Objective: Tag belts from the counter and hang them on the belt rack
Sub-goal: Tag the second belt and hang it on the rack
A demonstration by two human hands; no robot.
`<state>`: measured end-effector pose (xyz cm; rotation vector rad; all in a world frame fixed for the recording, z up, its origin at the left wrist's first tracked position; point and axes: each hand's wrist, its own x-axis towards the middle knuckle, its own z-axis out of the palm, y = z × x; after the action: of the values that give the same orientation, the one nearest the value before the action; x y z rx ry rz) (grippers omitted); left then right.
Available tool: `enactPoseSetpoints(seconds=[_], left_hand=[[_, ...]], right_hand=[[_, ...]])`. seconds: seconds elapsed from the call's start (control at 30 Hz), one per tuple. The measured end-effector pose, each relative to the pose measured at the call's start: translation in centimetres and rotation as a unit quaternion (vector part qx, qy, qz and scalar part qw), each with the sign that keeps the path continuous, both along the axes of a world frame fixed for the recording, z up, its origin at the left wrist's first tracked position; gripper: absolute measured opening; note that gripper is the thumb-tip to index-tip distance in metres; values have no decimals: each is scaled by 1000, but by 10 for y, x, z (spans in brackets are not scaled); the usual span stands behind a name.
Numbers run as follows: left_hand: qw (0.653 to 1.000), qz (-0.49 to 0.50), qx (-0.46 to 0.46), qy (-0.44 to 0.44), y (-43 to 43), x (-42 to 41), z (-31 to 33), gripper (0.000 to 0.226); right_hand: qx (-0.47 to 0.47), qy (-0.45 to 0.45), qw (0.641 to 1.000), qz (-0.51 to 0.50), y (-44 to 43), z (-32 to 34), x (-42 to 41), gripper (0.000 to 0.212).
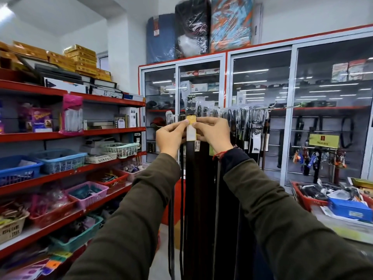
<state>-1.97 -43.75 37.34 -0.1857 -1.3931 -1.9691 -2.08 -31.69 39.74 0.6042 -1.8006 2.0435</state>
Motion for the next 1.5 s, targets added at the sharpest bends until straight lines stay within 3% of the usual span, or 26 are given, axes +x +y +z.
enactPoseSetpoints(seconds=[0.07, 0.2, 0.47, 0.57, 0.7, 0.87, 0.97, 1.2, 1.37, 1.5], left_hand=[[1000, -1, -2, -8, -1, -1, -3, 18], [999, -12, -24, -40, -3, -6, -8, 23], [997, 6, -54, -58, 4, -30, -22, 25], [987, 79, -136, -22, 13, -30, -39, 32], [950, 184, -242, 73, 34, -20, -71, 46], [886, 186, -410, 115, 70, -20, -137, 52], [861, 155, -474, 99, 100, -21, -186, 52], [850, 40, -525, 22, 199, -16, -285, 51], [820, -66, -569, -6, 279, -8, -332, 51], [760, -161, -629, -28, 345, -12, -353, 52]], right_hand=[[-8, -10, 1000, -2, -1, -4, -1, 12], [-12, -23, 999, -22, -2, -10, -8, 10], [28, -25, 998, -59, -2, -27, -34, 25], [85, 16, 990, -114, 3, -51, -42, 28], [151, 96, 956, -233, 27, -93, -41, 30], [232, 134, 901, -342, 77, -158, -33, 36], [277, 97, 866, -404, 117, -204, -21, 42], [379, -73, 793, -472, 222, -308, 11, 50], [317, -207, 777, -502, 293, -362, 34, 52], [185, -308, 766, -534, 348, -388, 49, 48]])
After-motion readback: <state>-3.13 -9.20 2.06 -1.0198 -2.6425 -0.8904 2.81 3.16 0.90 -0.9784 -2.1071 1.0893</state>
